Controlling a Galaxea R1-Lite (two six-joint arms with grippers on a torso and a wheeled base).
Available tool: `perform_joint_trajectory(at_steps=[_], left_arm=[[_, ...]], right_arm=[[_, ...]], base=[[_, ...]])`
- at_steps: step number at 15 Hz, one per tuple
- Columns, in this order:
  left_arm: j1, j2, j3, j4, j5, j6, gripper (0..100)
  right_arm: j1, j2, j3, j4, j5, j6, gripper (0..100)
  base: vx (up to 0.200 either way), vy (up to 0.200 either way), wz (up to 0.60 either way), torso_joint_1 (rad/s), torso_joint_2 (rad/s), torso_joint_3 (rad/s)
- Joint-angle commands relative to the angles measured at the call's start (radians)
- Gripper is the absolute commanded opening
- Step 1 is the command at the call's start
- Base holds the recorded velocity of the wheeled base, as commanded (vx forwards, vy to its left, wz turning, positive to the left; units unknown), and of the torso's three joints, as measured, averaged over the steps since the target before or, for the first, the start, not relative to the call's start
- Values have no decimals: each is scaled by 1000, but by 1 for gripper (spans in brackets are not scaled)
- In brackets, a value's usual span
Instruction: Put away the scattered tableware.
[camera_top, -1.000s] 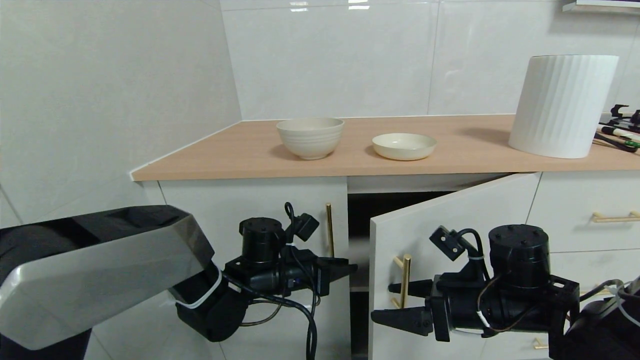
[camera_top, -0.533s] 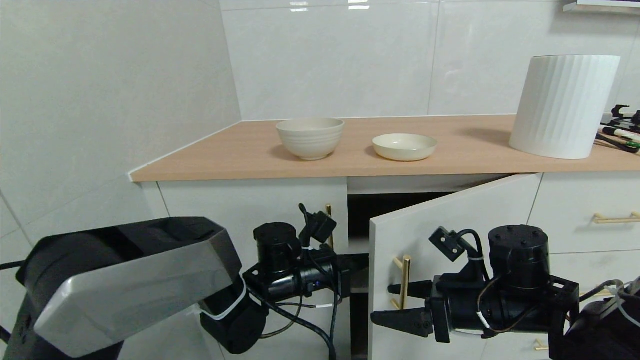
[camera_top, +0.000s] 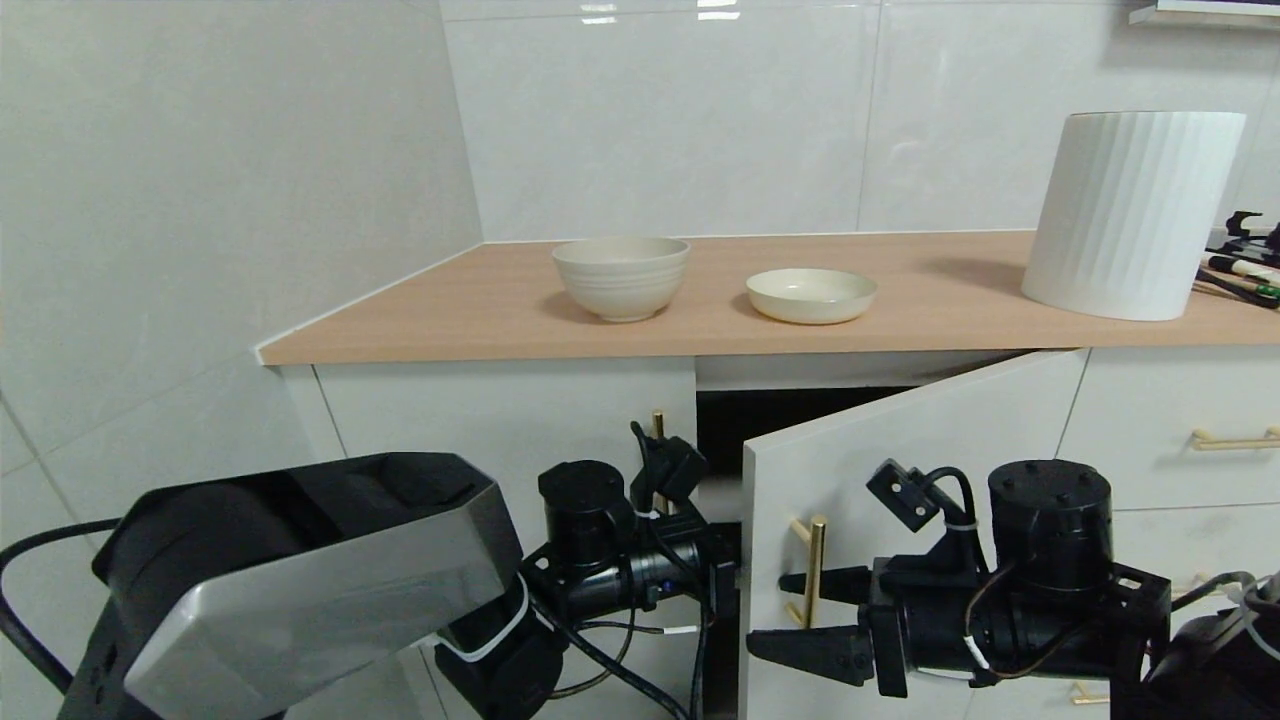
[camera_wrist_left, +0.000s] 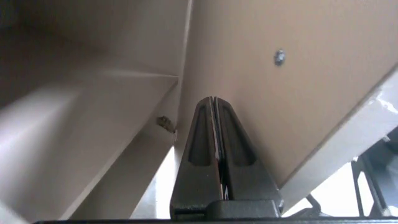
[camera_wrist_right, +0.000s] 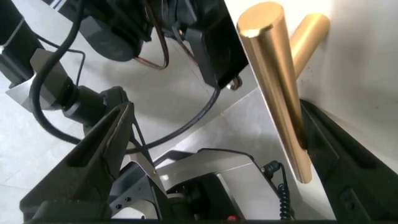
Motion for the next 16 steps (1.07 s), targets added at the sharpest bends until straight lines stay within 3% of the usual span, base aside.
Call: perform_joint_trajectory(at_steps=[1,4,9,11,13,14,16], left_arm=[[-9,-4,1,1,0,-1,0],[-18,-2,3,-1,-3,-2,0],[-33,-21,4,-1,1,-12,0],[-33,-37,6,-4,1,-48,0],[-33,-87,18,-18,-2,-153,0],[-33,-99,26,-18,-5,-168,0],[-36,-91,29,-18,-5,-168,0]], right_arm=[[-31,7,29,-44,-55,-1,100],[-74,-6,72,-131,-99,1,100],[-132,-35,122,-153,-110,-2,100],[-132,-101,218,-153,-112,-4,100],[-131,-194,369,-153,-108,-42,100],[-131,-221,420,-151,-110,-62,100],[-126,-279,420,-56,-115,-63,100]], base=[[0,0,0,0,0,0],[0,0,0,0,0,0],[0,0,0,0,0,0],[0,0,0,0,0,0],[0,0,0,0,0,0],[0,0,0,0,0,0],[0,0,0,0,0,0]])
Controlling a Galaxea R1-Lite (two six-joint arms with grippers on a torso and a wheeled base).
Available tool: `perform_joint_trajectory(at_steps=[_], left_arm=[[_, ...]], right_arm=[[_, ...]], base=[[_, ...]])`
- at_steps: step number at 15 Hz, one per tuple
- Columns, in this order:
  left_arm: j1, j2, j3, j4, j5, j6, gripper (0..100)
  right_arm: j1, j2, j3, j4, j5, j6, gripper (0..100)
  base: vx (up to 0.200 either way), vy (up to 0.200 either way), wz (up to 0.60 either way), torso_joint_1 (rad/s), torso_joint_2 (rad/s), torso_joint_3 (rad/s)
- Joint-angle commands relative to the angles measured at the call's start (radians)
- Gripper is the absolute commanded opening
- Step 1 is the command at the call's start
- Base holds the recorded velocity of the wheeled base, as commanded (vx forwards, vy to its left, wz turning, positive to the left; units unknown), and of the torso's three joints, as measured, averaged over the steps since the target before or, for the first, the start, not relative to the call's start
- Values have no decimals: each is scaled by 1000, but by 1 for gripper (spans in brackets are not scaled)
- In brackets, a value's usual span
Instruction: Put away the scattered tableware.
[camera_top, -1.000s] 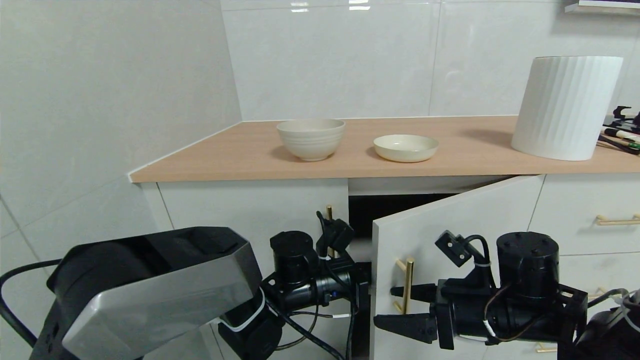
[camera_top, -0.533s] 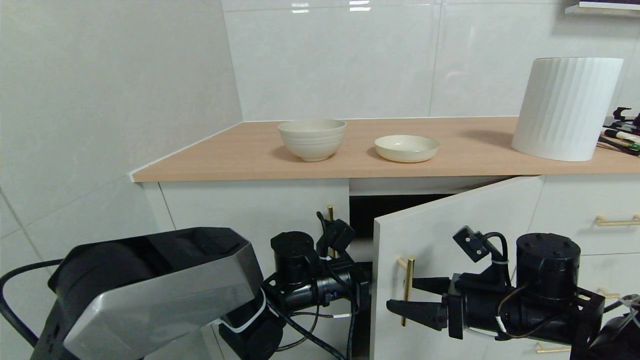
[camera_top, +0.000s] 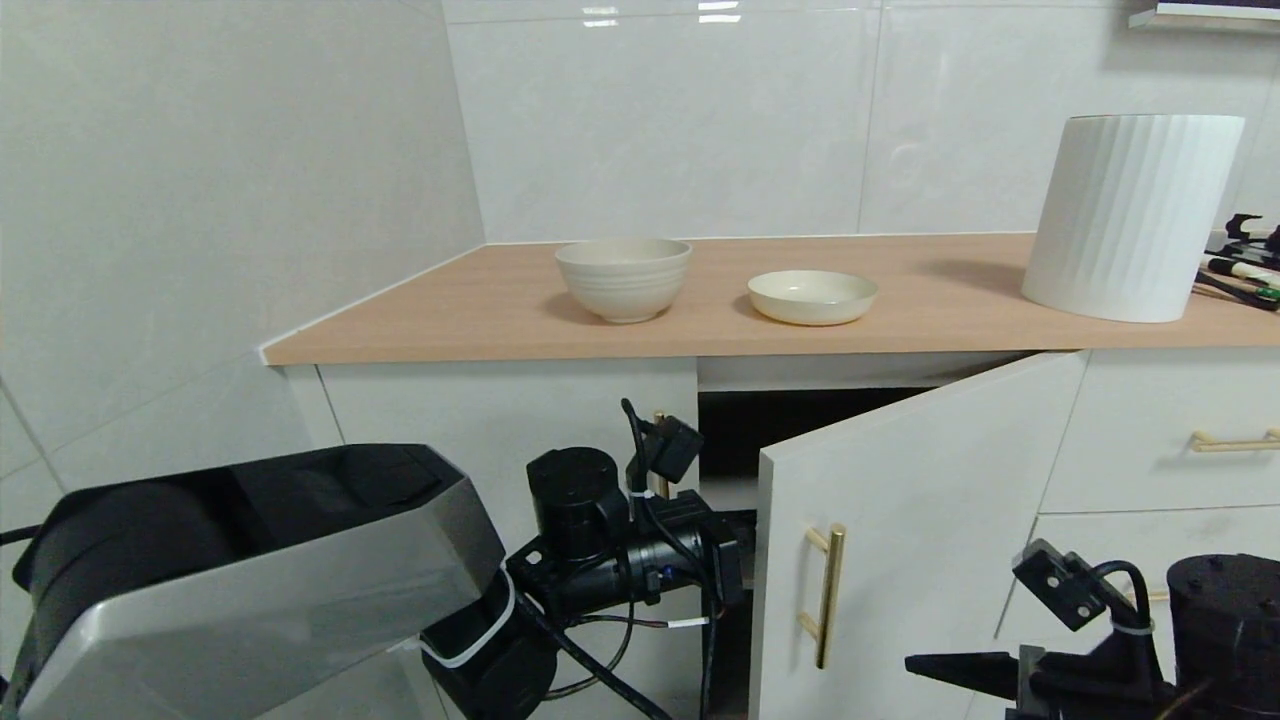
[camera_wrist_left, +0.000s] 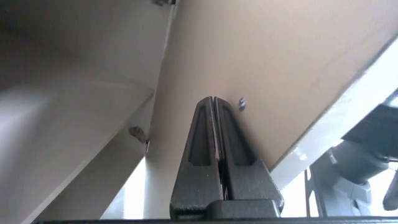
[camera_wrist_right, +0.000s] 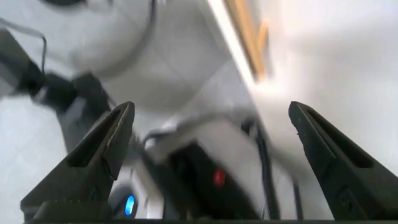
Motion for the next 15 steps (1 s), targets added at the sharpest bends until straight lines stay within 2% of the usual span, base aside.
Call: perform_joint_trajectory(at_steps=[1,5,10,13,15], left_arm=[[-4,-11,2,0,1,-1,0],[-15,-2,-1,6,1,-2,0],[-25,6,-25,34,1,-2,0],[-25,24,-82,89,1,-2,0],[-21,53,-162,173,1,-4,0]], right_arm=[[2,-104,22,48,0,-2,100],[2,-104,22,47,1,-5,100],[2,-107,19,45,1,-5,100],[2,-118,19,36,1,-5,100],[0,-117,21,29,1,-5,100]], base=[[0,0,0,0,0,0],[0,0,0,0,0,0],[-200,0,0,7,1,1],[0,0,0,0,0,0],[0,0,0,0,0,0]])
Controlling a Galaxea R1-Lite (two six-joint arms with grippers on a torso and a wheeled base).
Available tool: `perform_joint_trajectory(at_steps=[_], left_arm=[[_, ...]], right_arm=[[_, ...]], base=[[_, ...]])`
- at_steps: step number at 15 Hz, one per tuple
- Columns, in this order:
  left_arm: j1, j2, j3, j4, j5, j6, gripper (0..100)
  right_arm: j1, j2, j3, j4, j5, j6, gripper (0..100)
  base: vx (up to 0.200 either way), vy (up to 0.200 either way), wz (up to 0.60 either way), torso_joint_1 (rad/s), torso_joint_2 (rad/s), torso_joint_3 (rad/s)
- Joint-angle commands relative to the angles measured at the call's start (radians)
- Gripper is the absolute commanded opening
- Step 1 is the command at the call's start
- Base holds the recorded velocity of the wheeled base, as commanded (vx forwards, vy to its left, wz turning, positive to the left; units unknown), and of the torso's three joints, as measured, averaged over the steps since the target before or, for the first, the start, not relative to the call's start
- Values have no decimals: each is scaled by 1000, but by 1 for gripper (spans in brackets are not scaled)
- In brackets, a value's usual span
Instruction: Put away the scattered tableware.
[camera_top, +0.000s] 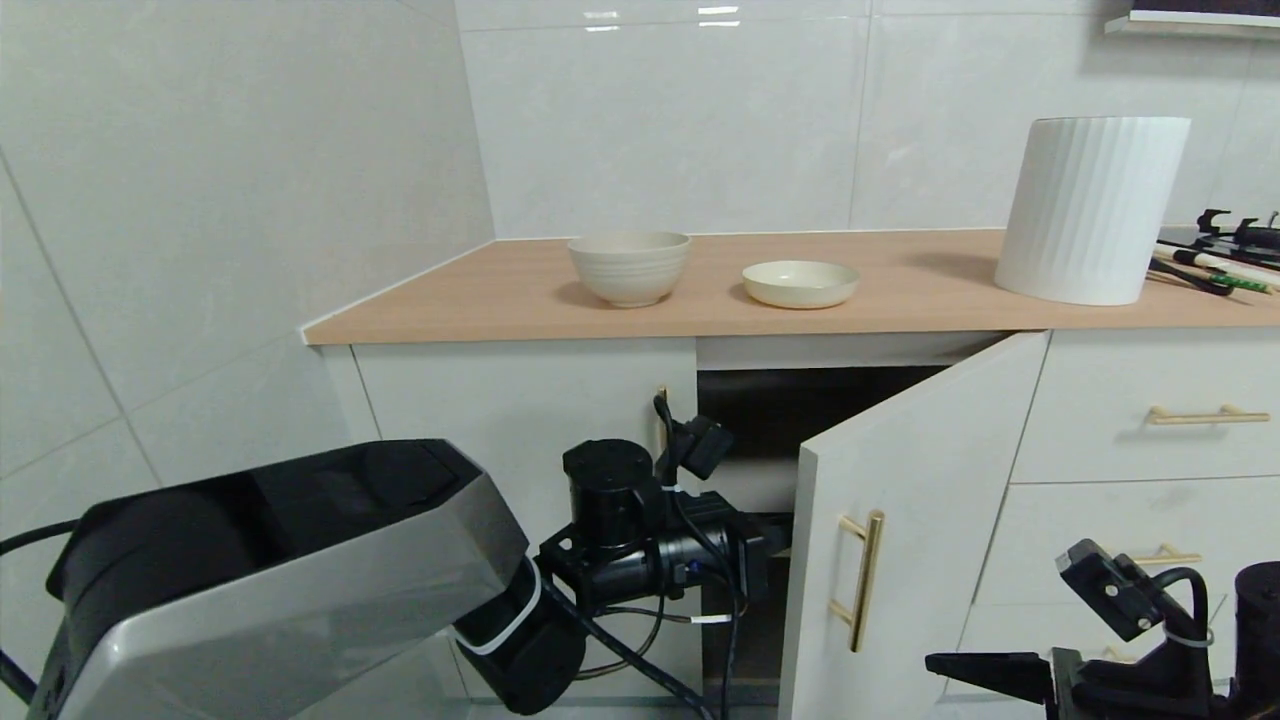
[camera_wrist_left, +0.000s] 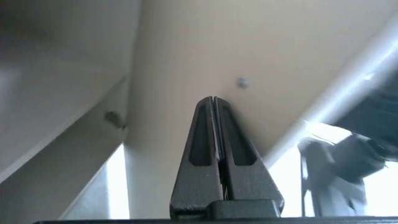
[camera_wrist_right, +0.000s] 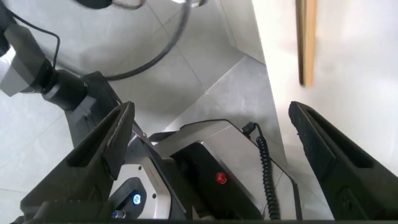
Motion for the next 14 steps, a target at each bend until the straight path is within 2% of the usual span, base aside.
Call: perform_joint_trajectory(at_steps=[1,5,10,14], left_arm=[[1,29,-73,65,1,-1,0],[-10,24,-127,137,1,-1,0],[-16,17,-141,172,1,-1,0],[-17,26,-200,249,1,-1,0]], right_arm=[[0,-2,3,-5,1,0,100],[0,-6,3,-5,-1,-1,100],[1,-16,3,-5,-1,-1,100],[4,-34,3,-3,-1,-1,100]], base=[[0,0,0,0,0,0],[0,0,0,0,0,0],[-200,0,0,8,3,2],[0,0,0,0,0,0]])
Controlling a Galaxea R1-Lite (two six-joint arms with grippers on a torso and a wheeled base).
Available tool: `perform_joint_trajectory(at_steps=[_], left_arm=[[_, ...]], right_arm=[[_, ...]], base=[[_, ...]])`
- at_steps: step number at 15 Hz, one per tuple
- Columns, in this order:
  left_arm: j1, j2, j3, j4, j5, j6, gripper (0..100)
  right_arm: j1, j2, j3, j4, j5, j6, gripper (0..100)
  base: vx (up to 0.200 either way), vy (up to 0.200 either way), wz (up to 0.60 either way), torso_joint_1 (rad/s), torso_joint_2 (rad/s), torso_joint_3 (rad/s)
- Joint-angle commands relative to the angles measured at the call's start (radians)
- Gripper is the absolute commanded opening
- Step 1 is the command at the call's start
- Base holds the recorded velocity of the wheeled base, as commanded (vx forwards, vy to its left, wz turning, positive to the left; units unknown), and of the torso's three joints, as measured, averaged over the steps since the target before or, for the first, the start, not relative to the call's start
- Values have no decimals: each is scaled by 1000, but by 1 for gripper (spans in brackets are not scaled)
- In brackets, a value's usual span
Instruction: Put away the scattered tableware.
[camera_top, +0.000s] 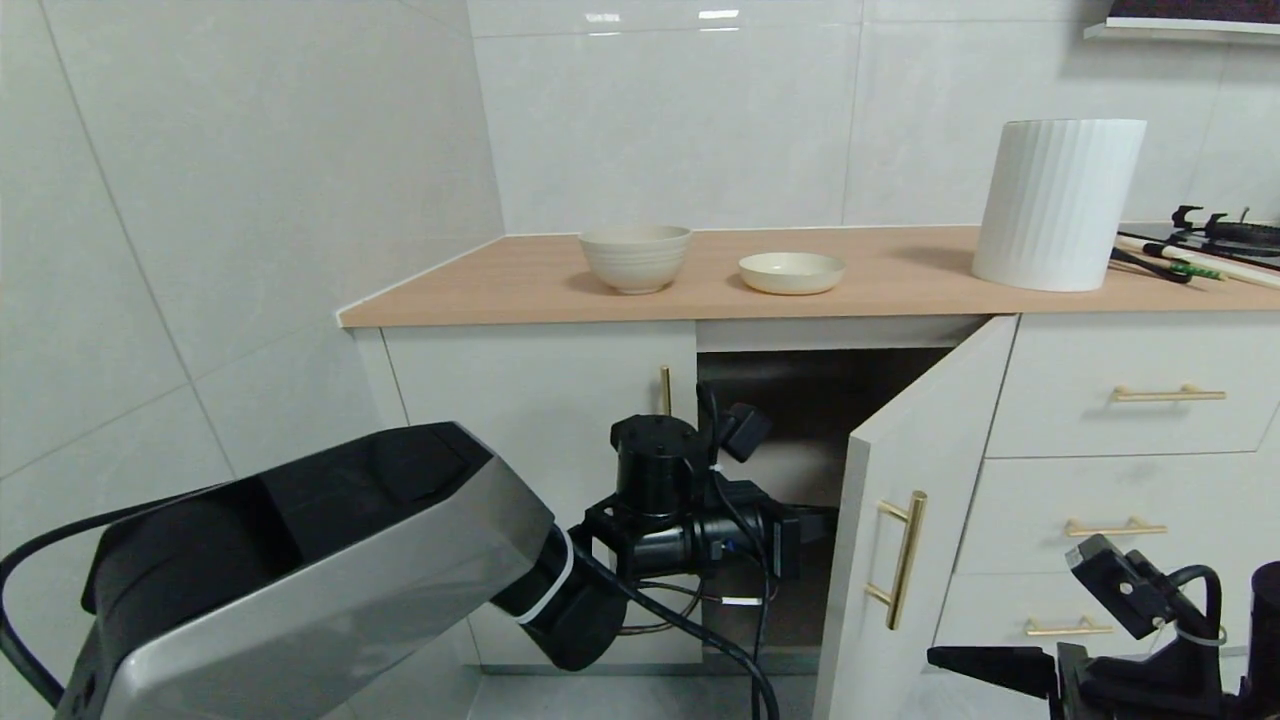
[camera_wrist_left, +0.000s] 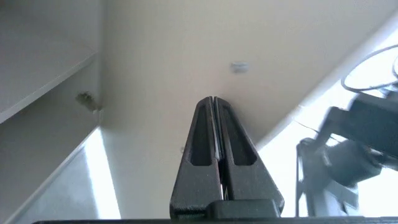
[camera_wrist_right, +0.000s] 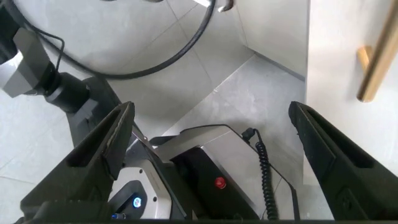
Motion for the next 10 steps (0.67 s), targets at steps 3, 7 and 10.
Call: perform_joint_trajectory(at_steps=[3,7,10], left_arm=[[-8,1,-39,29,2,-1,0],[-53,-30,-68,71,2,1,0],[-180,-117,-183,299,2,4,0]], right_arm=[[25,-29,-2,-2,2,0,100],[103,-118,-15,-2,5,3,100],[242,-268,-17,8,2,14,100]], base=[[0,0,0,0,0,0],[0,0,0,0,0,0],[0,0,0,0,0,0]])
